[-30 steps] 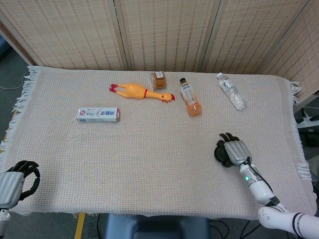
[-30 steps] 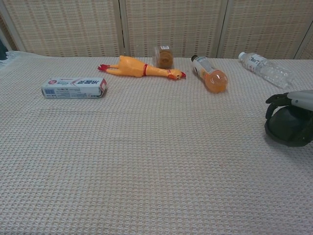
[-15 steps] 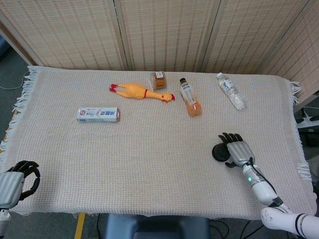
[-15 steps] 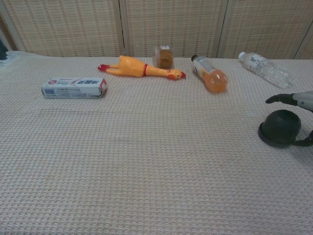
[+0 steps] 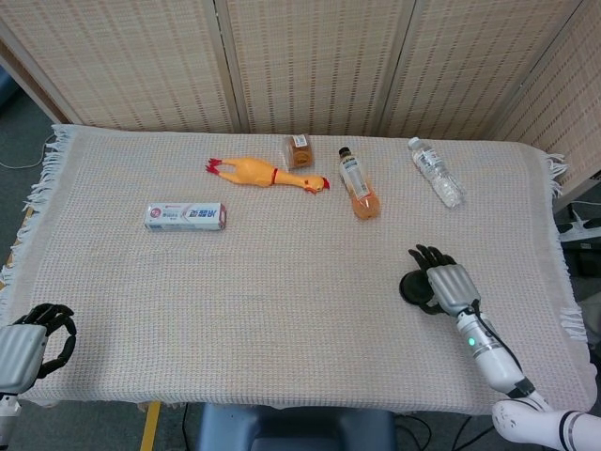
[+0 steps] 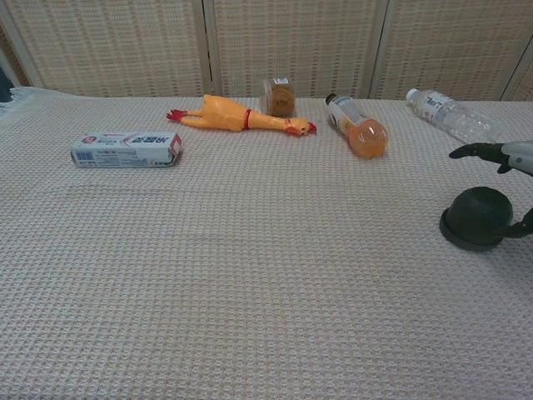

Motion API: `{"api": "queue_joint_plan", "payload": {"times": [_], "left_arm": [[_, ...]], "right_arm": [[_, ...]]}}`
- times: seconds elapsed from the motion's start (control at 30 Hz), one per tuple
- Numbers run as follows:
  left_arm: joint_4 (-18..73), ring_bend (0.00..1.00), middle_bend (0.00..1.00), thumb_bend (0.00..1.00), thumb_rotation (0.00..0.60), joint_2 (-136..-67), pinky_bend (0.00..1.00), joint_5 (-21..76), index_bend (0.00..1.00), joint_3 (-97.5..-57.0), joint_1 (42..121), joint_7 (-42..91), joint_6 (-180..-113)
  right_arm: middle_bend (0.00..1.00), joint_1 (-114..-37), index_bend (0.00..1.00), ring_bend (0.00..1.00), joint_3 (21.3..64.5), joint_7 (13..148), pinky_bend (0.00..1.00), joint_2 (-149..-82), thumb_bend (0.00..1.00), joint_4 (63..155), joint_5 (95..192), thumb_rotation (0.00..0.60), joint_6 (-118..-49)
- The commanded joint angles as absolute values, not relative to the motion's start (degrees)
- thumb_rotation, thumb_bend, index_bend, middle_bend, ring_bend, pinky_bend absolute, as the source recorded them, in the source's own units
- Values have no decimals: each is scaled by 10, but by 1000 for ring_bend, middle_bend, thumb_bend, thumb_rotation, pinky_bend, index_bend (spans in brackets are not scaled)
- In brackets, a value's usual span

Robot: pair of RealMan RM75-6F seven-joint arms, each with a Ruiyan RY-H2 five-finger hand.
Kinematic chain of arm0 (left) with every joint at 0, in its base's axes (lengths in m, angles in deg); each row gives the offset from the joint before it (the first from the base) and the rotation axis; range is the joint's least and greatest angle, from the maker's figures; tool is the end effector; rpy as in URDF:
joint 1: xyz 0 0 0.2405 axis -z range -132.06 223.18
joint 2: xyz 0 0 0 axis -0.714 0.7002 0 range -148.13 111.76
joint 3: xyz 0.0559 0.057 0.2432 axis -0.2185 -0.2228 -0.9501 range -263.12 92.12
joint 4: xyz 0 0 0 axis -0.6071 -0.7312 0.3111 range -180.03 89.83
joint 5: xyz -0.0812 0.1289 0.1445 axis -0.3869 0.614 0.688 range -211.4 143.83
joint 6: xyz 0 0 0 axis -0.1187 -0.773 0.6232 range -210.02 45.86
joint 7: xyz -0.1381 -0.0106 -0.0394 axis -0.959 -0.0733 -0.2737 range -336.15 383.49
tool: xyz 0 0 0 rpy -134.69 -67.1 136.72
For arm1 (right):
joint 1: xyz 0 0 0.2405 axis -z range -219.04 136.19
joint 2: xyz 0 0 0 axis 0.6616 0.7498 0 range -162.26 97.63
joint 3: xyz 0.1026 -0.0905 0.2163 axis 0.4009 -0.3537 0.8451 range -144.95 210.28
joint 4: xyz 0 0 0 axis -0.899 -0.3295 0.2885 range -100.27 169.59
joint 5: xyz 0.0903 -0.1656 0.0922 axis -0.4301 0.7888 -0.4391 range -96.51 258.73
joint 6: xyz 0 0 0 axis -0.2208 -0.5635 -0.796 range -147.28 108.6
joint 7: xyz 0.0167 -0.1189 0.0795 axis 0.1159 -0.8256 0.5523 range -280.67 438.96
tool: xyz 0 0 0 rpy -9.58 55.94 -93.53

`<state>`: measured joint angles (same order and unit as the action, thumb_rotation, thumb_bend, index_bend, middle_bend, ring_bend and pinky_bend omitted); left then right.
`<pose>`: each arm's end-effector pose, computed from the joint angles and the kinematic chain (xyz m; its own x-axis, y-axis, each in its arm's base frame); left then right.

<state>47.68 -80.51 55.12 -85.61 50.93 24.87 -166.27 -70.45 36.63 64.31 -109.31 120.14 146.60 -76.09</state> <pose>-0.3092 0.1725 0.1566 0.4435 0.0623 0.8941 0.8957 -0.0670 -0.4396 -0.2716 -0.2982 0.0457 0.4893 -0.3362 0.8047 -0.8713 -0.1491 0.4676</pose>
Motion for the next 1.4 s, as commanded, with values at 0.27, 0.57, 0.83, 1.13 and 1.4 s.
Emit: {"api": "queue_joint_plan", "payload": {"times": [0.27, 0.57, 0.83, 1.13, 1.4], "left_arm": [[476, 272, 353, 448, 600, -804, 492, 547, 600, -855, 510, 246, -1661], [477, 272, 353, 447, 600, -804, 492, 547, 602, -855, 510, 248, -1660], [477, 272, 353, 447, 600, -804, 492, 547, 604, -855, 510, 249, -1660], [478, 272, 354, 447, 600, -803, 492, 548, 606, -855, 509, 247, -1662], [478, 272, 354, 447, 600, -803, 493, 549, 604, -856, 509, 247, -1662]], "right_arm": [[112, -706, 437, 103, 377, 625, 250, -1113, 136, 1191, 1459, 600, -774], [112, -703, 498, 106, 381, 617, 257, -1114, 136, 1192, 1455, 600, -780], [112, -703, 351, 106, 382, 616, 257, -1113, 136, 1190, 1454, 600, -778], [112, -705, 326, 106, 380, 604, 257, -1118, 136, 1185, 1446, 600, -768], [112, -704, 400, 125, 382, 585, 278, -1121, 135, 1185, 1430, 600, -773]]}}
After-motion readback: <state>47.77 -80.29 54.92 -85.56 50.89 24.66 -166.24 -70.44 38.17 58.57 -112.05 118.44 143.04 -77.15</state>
